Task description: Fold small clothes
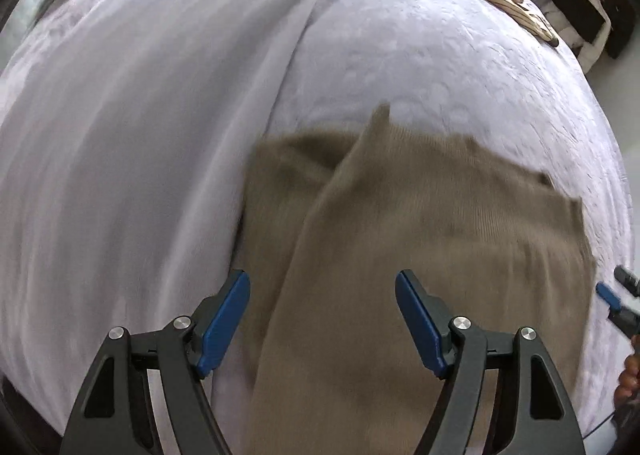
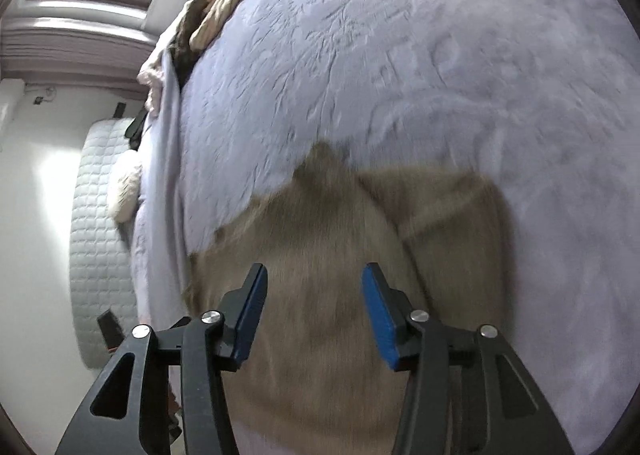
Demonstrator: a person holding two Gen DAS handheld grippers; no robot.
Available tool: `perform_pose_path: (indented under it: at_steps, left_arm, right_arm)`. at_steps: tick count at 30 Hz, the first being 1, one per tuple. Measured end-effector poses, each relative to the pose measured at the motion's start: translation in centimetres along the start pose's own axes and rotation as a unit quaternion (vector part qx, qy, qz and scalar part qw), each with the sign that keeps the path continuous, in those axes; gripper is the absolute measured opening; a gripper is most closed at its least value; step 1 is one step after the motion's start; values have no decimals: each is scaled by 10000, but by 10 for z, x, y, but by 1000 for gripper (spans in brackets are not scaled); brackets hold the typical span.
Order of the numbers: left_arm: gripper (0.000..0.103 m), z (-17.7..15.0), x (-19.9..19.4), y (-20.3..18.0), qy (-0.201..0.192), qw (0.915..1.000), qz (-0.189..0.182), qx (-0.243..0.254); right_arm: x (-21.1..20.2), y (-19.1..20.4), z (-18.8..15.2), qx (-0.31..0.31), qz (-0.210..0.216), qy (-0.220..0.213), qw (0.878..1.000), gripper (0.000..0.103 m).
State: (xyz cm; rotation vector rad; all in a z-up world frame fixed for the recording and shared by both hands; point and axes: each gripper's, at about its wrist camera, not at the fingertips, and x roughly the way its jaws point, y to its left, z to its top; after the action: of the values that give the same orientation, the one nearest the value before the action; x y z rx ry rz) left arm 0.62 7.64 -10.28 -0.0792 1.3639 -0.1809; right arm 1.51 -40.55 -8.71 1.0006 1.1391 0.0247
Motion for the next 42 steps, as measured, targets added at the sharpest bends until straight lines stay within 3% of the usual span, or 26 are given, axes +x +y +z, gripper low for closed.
perform_pose_path:
  at_steps: [3,9,12,16,18,19,20,21,22,23,27,31,33,34,36,37,38,42]
  left_arm:
    - [76,-36,-11,23,186,9978,-285,-560]
    - [76,-105,-10,55,445,9840,-701,-1579]
    - [76,-114,4,62,517,9766,-842,-1910]
    - [76,-109,25,73,527,9562,-1147,-2640]
    - [50,-106,29,77,399,9480,-1234,-2907]
    - [25,-104,29,77,379,9477,-1260,-2908]
    - [17,-102,28,75,361,9474,-1361,-2873]
    - [16,-100,24,73,295,9498,-1339,-2813]
    - [16,-98,15,68,185,9574,-1249,-2598]
    - [16,-98,9,65,102,9636,-1189,-2391]
    - [16,-107,7,61,112,9803,-827,-1792]
    - [17,-116,24,73,232,9766,-942,-1921]
    - [17,-116,20,72,211,9774,-914,-1893]
    - [23,-115,16,71,215,9796,-778,-1842]
    - [44,-114,9,68,243,9845,-313,-1711]
    - [61,-115,7,69,221,9855,-134,-1677]
    - [63,-116,4,71,160,9856,16,-1684]
    - [63,-116,-2,82,189,9812,-78,-1918]
  right_arm:
    - [-20,-11,-40,9,59,200,9998,58]
    - [-35,-49,-126,631,298,696,9951,59]
    - [-28,-68,-156,1030,267,843,9907,60]
    - [-18,-88,-165,1450,293,571,9874,60]
    - [-18,-98,-163,1721,427,280,9838,60]
    - [-18,-103,-162,1965,547,104,9789,60]
    - [-18,-108,-161,2141,649,-4,9746,59]
    - [-19,-111,-160,2320,745,-91,9698,53]
    - [-20,-111,-158,2442,805,-123,9663,15]
    - [-22,-108,-155,2387,796,-104,9678,8]
    - [-38,-86,-149,1533,452,38,9871,8]
    - [-21,-95,-147,1361,-98,340,9901,8]
    - [-14,-96,-147,1312,-161,388,9905,8]
    - [-13,-94,-143,1297,-169,389,9906,8]
    - [-15,-92,-141,1236,-204,416,9912,8]
    - [-14,-89,-139,1192,-242,440,9916,9]
    - [-14,-88,-138,1152,-282,469,9918,9]
    - [-8,-79,-132,1127,-378,531,9915,9]
